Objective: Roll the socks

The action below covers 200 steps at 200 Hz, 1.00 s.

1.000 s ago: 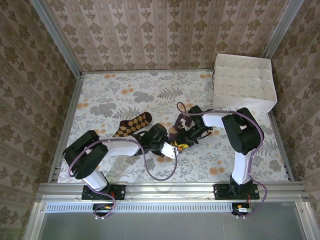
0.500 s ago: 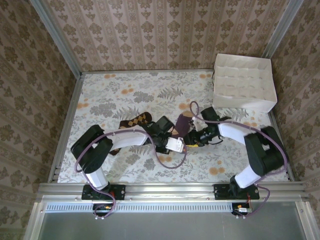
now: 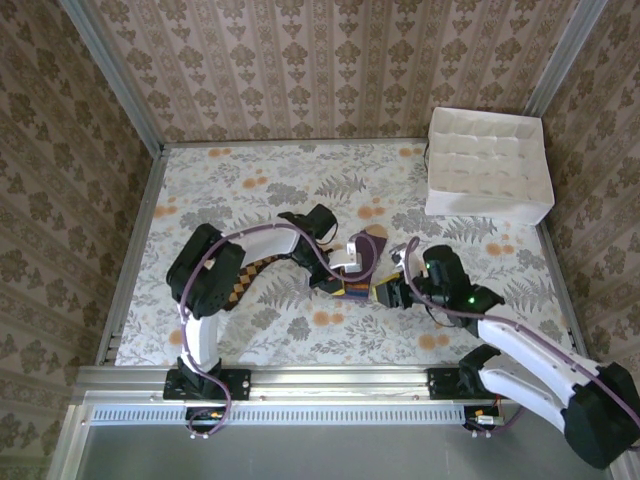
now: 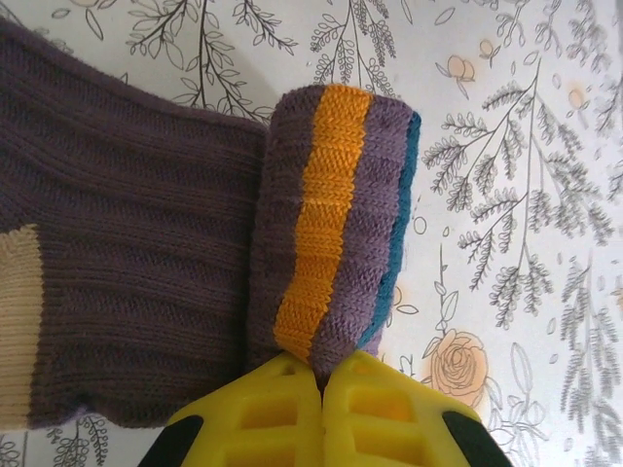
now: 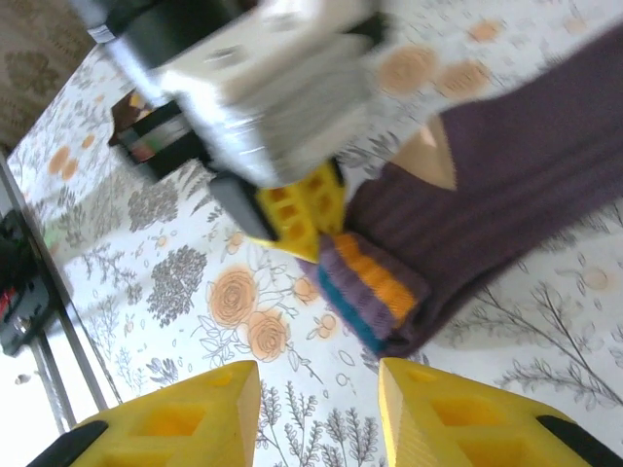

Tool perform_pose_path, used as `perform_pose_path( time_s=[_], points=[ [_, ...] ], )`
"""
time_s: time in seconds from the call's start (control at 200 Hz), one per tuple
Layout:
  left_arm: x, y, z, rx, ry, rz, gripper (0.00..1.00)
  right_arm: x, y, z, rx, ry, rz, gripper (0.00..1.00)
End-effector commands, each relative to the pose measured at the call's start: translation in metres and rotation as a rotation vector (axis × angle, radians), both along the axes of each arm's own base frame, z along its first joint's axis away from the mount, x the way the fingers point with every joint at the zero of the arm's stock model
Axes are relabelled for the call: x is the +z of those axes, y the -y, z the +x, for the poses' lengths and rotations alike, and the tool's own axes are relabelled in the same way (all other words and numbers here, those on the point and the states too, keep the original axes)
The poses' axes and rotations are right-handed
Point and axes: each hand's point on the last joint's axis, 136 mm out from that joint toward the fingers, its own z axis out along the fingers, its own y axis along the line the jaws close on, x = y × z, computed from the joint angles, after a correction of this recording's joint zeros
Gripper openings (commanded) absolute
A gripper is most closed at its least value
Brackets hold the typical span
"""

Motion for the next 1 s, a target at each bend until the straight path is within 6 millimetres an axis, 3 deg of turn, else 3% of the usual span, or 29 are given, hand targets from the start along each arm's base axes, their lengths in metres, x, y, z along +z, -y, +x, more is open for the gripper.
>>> perform_pose_path(
  time_s=[0.0, 0.19, 0.49, 0.67, 0.995],
  points=[
    [0.000, -0.008, -0.021, 0.021, -0.182, 0.056, 0.00, 0.004, 0.000, 0.004, 0.011, 0.194, -0.107, 0.41],
    [0.000, -0.007, -0.018, 0.028, -0.216, 0.066, 0.00, 0.003, -0.019, -0.002, 0.115, 0.305, -0.203, 0.44],
    [-0.002, -0.006, -0.017, 0.035, -0.234, 0.074, 0.00, -0.032, -0.051, 0.000, 0.269, 0.391, -0.338, 0.51],
    [-0.001, -0.006, -0.017, 0.033, -0.241, 0.074, 0.00, -0.042, -0.058, 0.009, 0.278, 0.435, -0.391, 0.53],
    [-0.001, -0.006, -0.017, 0.036, -0.253, 0.069, 0.00, -0.065, -0.061, 0.007, 0.291, 0.381, -0.411, 0.54]
  ],
)
